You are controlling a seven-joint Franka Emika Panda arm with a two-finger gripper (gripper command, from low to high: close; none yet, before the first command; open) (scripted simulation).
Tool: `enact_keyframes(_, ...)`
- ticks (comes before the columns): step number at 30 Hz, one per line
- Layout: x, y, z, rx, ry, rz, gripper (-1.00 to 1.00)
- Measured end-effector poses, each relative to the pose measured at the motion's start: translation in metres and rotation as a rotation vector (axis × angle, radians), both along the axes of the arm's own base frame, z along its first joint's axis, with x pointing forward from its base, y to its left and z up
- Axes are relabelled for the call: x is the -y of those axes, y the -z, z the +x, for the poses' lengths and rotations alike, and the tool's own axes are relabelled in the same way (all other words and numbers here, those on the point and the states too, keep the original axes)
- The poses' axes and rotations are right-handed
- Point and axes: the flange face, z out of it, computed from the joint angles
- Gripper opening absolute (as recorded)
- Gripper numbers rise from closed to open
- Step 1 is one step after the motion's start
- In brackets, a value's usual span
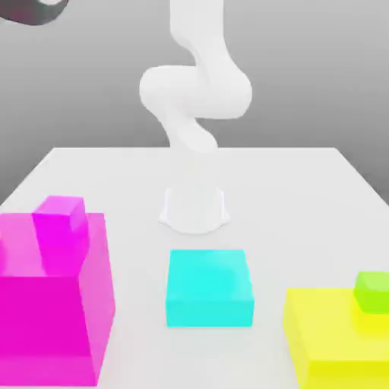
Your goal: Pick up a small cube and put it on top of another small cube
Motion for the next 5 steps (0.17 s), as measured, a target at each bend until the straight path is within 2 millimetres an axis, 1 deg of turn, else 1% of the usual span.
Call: enact_keyframes(5,-0.0001,0.0,0.0,0.0,0.0,0.0,1.0)
